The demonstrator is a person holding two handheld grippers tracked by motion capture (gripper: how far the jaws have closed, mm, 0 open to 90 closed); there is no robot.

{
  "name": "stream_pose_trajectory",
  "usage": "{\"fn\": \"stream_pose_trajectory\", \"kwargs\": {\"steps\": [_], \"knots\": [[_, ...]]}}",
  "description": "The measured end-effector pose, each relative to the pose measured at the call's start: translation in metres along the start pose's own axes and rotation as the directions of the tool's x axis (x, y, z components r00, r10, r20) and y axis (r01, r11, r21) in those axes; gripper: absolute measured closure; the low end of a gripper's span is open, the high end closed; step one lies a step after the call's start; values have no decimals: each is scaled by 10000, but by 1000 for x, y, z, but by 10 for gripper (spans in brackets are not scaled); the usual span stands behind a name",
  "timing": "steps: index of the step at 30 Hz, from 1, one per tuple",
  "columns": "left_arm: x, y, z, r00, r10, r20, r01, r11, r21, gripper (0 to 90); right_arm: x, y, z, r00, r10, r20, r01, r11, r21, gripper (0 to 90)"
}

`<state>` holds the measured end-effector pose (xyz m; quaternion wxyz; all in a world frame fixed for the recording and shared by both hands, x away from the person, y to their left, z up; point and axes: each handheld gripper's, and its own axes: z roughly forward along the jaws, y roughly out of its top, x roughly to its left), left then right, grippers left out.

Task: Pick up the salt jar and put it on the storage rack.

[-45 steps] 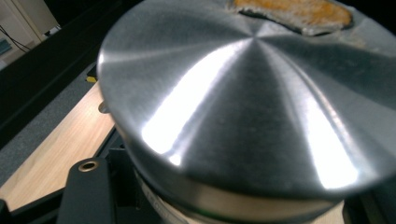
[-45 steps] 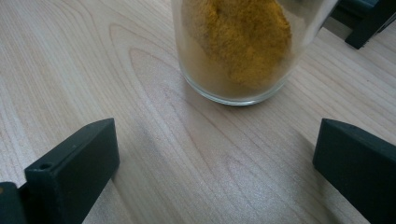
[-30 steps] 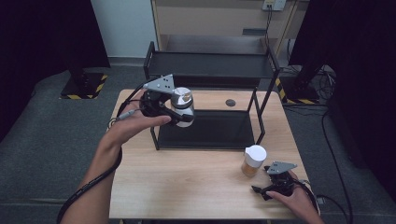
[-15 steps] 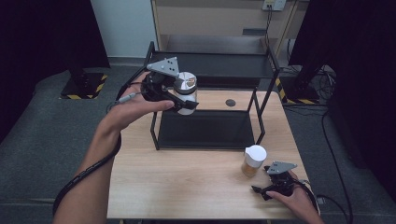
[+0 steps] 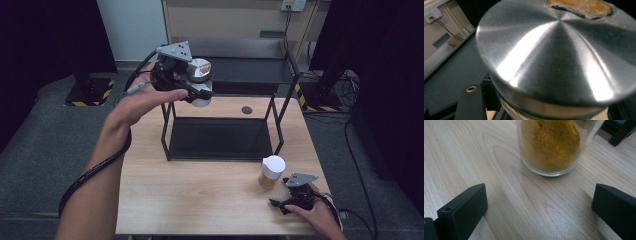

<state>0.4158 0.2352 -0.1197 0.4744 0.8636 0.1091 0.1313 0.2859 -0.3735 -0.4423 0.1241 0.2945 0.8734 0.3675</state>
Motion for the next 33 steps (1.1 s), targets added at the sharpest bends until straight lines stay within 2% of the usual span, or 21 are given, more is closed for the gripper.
{"fn": "stream_pose_trajectory", "kwargs": {"steps": [14, 26, 33], "knots": [[25, 12, 3, 9996, -156, -232, 157, 9999, 65, 300, 0, 0, 0, 10000, 11, 8, -11, 10000, 0, 12], [45, 14, 12, 9974, -496, -529, 501, 9987, 82, 300, 1, 0, 0, 10000, 42, 24, -42, 10000, 13, 12], [49, 18, 19, 9903, -937, -1027, 955, 9953, 130, 300, 1, 0, 0, 10000, 40, 25, -40, 10000, 11, 12]]}}
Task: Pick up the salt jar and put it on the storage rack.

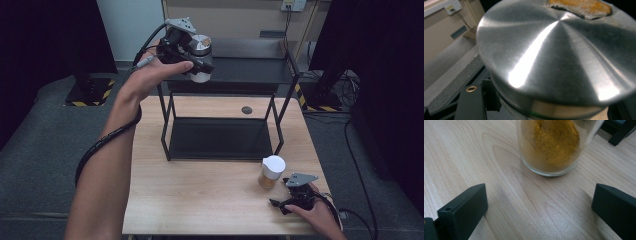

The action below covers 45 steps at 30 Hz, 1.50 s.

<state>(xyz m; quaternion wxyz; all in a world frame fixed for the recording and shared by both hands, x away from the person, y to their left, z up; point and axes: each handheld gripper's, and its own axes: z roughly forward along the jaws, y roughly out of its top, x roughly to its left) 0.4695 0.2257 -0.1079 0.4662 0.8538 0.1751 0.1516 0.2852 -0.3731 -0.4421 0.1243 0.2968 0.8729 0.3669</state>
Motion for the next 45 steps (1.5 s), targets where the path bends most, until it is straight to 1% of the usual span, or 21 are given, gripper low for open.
{"fn": "stream_pose_trajectory", "kwargs": {"steps": [4, 5, 6, 7, 8, 9, 11, 12, 15, 19, 22, 23, 25, 26, 28, 30, 35, 38, 39, 44, 45], "knots": [[-4, 2, 5, 9988, -235, -441, 238, 9997, 57, 300, 0, 0, 0, 10000, -2, 3, 2, 10000, -1, 12], [-4, 2, 5, 9988, -235, -441, 238, 9997, 57, 300, 0, 0, 0, 10000, -2, 3, 2, 10000, -2, 12], [-5, 3, 7, 9979, -332, -556, 337, 9994, 83, 300, 0, 0, 0, 10000, -1, 3, 1, 10000, -2, 12], [-7, 4, 9, 9953, -489, -833, 500, 9987, 108, 300, 0, 0, 0, 10000, -1, 1, 1, 10000, -1, 12], [-8, 4, 10, 9941, -586, -916, 597, 9982, 91, 300, 0, 0, 0, 10000, -2, 2, 2, 10000, -2, 12], [-8, 4, 12, 9916, -729, -1066, 741, 9972, 73, 300, 0, 0, 0, 10000, -2, 4, 2, 10000, -1, 12], [-12, 6, 15, 9867, -846, -1390, 877, 9960, 161, 300, 0, 0, 0, 10000, -2, 2, 2, 10000, -2, 12], [-14, 7, 17, 9827, -983, -1569, 1022, 9946, 169, 300, 0, 0, 0, 10000, -1, 3, 1, 10000, -1, 12], [-16, 6, 20, 9724, -1363, -1894, 1393, 9903, 23, 300, 0, 0, 0, 10000, -4, 3, 4, 10000, -1, 12], [-21, 8, 26, 9611, -1509, -2315, 1558, 9878, 33, 299, 0, 0, 0, 10000, -3, 3, 3, 10000, 0, 12], [-20, 8, 31, 9552, -1759, -2381, 1807, 9835, -13, 300, 0, 0, 0, 10000, -2, 0, 2, 10000, -1, 12], [-19, 8, 32, 9550, -1781, -2374, 1832, 9831, -7, 300, 0, 0, 0, 10000, -1, 0, 1, 10000, -1, 12], [-19, 6, 35, 9511, -1903, -2434, 1948, 9808, -56, 300, 0, 0, 0, 10000, -1, 0, 1, 10000, 1, 12], [-18, 6, 36, 9505, -1946, -2423, 1993, 9799, -51, 300, 0, 0, 0, 10000, -3, 1, 3, 10000, 0, 12], [-15, 5, 38, 9515, -1961, -2372, 2017, 9795, -9, 299, 0, 0, 0, 10000, -1, 1, 1, 10000, 1, 12], [-16, 5, 41, 9517, -1917, -2397, 2002, 9797, 115, 299, 0, 0, 0, 10000, -3, 0, 3, 10000, -1, 12], [-15, 4, 45, 9504, -1967, -2410, 2063, 9784, 153, 299, 0, 0, 0, 10000, -1, 0, 1, 10000, 0, 12], [-15, 5, 50, 9476, -1980, -2507, 2102, 9774, 226, 299, 0, 0, 0, 10000, -6, 7, 6, 10000, -1, 13], [-15, 4, 50, 9460, -2075, -2492, 2181, 9758, 153, 299, 0, 0, 0, 10000, -6, 7, 6, 10000, 2, 13], [-11, 1, 50, 9443, -2276, -2377, 2356, 9718, 52, 299, 0, 0, 0, 10000, -6, 7, 6, 10000, 2, 13], [-7, 0, 49, 9428, -2460, -2248, 2535, 9673, 46, 299, 0, 0, 0, 10000, -5, 7, 5, 10000, 2, 13]]}}
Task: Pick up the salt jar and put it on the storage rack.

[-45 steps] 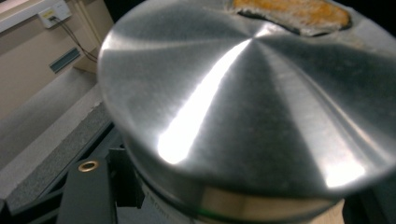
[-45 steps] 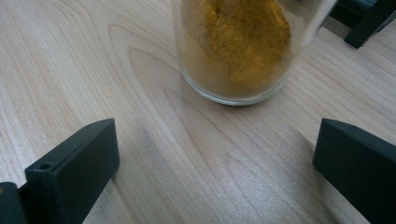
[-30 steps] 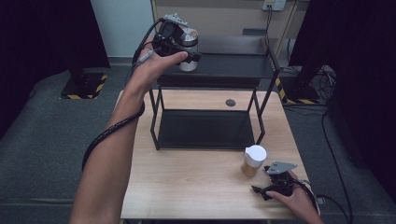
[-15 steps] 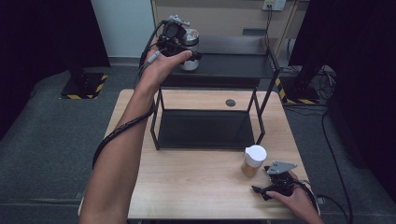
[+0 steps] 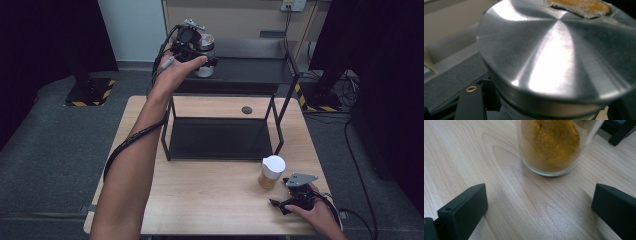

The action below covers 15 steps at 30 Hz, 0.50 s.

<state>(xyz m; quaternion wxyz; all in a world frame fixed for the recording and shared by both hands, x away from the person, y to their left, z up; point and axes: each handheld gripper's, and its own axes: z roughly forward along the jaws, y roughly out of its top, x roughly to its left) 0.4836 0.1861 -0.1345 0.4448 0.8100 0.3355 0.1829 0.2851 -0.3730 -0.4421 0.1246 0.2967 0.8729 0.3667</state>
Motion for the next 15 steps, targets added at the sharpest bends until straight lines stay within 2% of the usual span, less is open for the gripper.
{"fn": "stream_pose_trajectory", "kwargs": {"steps": [7, 11, 14, 15], "knots": [[-1, 1, 1, 10000, -81, -31, 81, 10000, 27, 291, 0, 0, 0, 10000, -3, -1, 3, 10000, -2, 13], [-3, 1, -2, 9994, -260, -248, 265, 9995, 186, 192, 0, 0, 0, 10000, -2, 0, 2, 10000, 0, 13], [-4, 0, -7, 9997, -188, -161, 191, 9996, 206, 166, 0, 0, 0, 10000, -11, 9, 11, 10000, -9, 13], [-10, -1, -12, 9995, -103, -308, 108, 9998, 158, 160, 0, 0, 0, 10000, -13, 11, 13, 10000, -9, 14]]}}
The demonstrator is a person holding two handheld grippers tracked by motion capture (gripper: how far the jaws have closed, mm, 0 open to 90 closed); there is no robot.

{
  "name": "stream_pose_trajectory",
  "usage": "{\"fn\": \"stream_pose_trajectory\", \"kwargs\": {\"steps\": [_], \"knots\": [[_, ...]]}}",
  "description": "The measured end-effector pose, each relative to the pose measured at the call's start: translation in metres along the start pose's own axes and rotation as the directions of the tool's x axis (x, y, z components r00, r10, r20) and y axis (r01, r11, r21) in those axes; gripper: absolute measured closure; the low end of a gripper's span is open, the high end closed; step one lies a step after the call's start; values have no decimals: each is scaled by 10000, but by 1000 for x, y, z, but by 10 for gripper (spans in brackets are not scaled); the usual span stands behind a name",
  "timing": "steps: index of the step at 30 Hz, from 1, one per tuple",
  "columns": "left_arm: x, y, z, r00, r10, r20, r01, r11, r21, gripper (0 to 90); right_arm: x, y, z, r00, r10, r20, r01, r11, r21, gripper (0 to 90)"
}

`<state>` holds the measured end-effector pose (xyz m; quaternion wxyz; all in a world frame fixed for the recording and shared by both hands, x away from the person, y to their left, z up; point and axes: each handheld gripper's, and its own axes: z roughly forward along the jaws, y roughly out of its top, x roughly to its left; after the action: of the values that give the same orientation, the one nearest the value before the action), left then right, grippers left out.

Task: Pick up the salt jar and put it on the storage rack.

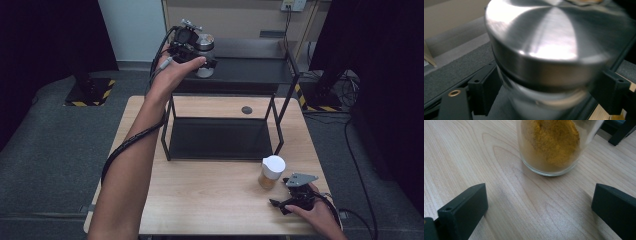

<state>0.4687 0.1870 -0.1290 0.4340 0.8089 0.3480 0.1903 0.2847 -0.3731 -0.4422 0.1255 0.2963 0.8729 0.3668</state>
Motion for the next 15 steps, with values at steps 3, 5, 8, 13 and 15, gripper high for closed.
{"fn": "stream_pose_trajectory", "kwargs": {"steps": [3, 5, 8, 13, 15], "knots": [[-7, -1, -10, 9994, 224, -279, -223, 9997, 53, 143, 0, 0, 0, 10000, 4, 6, -4, 10000, -1, 14], [-9, -1, -13, 9990, 307, -313, -305, 9995, 68, 146, 0, 0, 0, 10000, 7, 9, -7, 10000, -3, 14], [-14, -5, -25, 9983, 503, -291, -505, 9987, -88, 145, 1, 0, 0, 10000, 24, 22, -24, 10000, -2, 14], [-23, -19, -44, 9978, 564, -360, -575, 9979, -298, 151, 2, 0, 0, 10000, 46, 59, -46, 10000, -3, 16], [-27, -25, -51, 9974, 625, -361, -636, 9975, -310, 165, 2, 0, 0, 9999, 74, 85, -74, 10000, -4, 16]]}}
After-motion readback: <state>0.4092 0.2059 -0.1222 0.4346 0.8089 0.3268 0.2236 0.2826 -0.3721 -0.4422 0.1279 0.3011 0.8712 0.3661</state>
